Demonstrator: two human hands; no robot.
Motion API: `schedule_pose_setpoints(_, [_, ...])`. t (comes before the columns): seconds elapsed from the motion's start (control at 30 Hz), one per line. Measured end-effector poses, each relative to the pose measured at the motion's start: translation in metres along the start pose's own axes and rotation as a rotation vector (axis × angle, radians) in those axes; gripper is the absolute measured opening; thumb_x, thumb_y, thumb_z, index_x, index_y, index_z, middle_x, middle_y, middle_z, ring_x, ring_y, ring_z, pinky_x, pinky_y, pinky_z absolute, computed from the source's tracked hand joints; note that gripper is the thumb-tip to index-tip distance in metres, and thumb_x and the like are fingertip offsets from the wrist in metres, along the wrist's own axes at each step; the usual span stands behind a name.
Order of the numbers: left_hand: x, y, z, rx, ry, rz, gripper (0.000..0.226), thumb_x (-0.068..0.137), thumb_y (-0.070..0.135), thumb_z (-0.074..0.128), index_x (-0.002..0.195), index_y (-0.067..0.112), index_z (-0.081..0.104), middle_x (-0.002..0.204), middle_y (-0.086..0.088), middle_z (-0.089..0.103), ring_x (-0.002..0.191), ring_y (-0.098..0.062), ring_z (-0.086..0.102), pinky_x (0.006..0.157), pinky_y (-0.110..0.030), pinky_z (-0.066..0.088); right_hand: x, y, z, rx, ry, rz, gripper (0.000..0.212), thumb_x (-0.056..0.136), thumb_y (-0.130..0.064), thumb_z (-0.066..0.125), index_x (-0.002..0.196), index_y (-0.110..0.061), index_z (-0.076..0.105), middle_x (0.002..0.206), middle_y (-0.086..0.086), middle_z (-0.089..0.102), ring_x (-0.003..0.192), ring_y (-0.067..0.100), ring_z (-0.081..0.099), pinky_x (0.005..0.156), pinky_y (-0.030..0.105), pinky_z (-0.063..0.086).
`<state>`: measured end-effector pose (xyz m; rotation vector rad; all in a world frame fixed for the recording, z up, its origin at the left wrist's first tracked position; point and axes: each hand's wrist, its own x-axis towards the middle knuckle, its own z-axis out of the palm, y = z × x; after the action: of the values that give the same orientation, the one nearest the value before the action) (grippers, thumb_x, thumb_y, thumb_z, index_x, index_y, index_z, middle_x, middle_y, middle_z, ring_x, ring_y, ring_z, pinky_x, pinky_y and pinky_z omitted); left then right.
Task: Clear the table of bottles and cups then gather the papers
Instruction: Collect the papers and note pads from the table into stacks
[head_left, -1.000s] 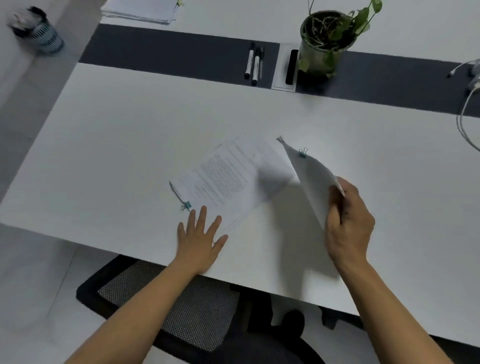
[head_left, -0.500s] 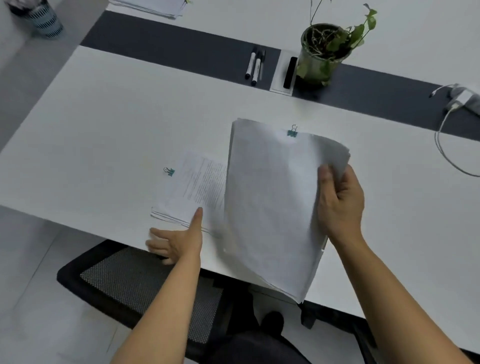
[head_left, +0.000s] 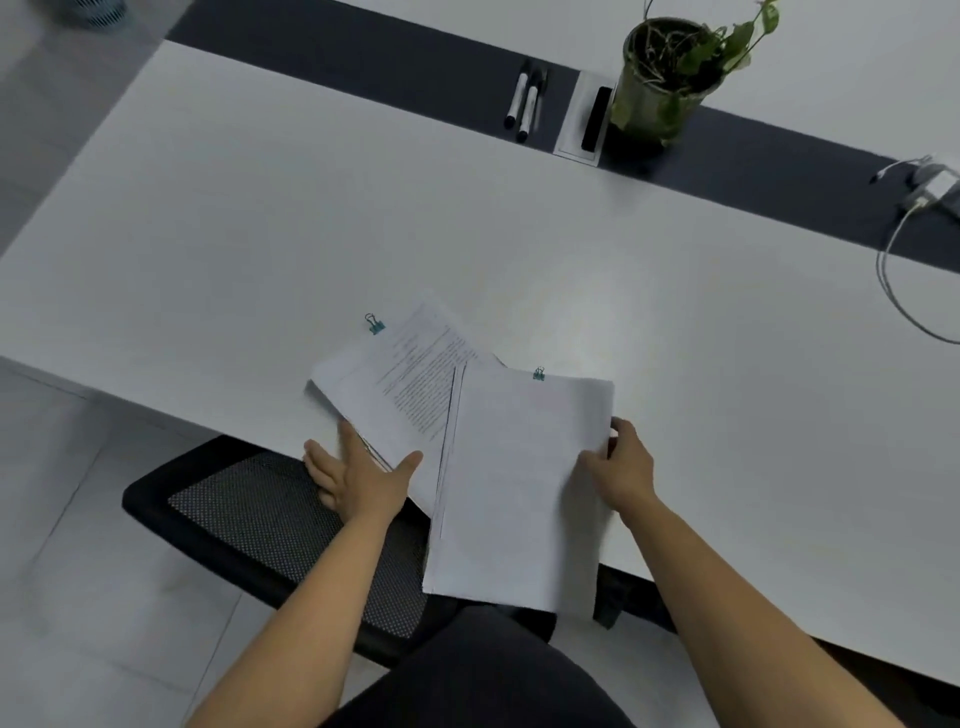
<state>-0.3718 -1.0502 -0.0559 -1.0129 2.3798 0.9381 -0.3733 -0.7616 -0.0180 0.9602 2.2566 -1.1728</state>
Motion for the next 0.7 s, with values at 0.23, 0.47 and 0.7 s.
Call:
schedule_pose_setpoints(0.23, [0.003, 0.001, -0.012, -0.323, 0.066, -0.150, 0.107, 0.087, 0.017, 0.074, 0.156, 0.041, -0.005, 0.161, -0.008, -0.024, 0.149, -0.034, 0.004, 0.116, -0.052, 0.028, 0.013, -0.004, -0.012, 0.055, 0.231, -0.011, 0.078, 0.090, -0.031, 0.069, 0.153, -0.010, 0.027, 0.149, 0.017, 0.040, 0.137, 0.033, 0.041, 0.107, 0.039, 0.036])
schedule_pose_setpoints(0.47, [-0.011, 0.002, -0.003, -0.620, 0.044, -0.283, 0.102, 0.093, 0.015, 0.065, 0.155, 0.038, -0.013, 0.162, -0.014, 0.007, 0.141, -0.029, 0.032, 0.111, -0.051, 0.034, -0.043, 0.030, 0.033, -0.655, -0.061, -0.419, 0.105, 0.073, -0.084, 0.050, 0.157, -0.031, 0.017, 0.165, 0.019, 0.003, 0.151, 0.042, 0.003, 0.118, 0.056, 0.014])
schedule_pose_setpoints(0.7, [-0.013, -0.014, -0.005, -0.651, -0.054, -0.206, 0.119, 0.084, 0.014, 0.078, 0.154, 0.040, -0.014, 0.163, -0.002, 0.014, 0.142, -0.022, 0.032, 0.116, -0.047, 0.031, -0.043, 0.057, 0.045, -0.929, -0.173, -0.396, 0.122, 0.071, -0.077, 0.059, 0.153, -0.033, -0.020, 0.157, 0.017, -0.036, 0.143, 0.048, -0.030, 0.116, 0.069, -0.002])
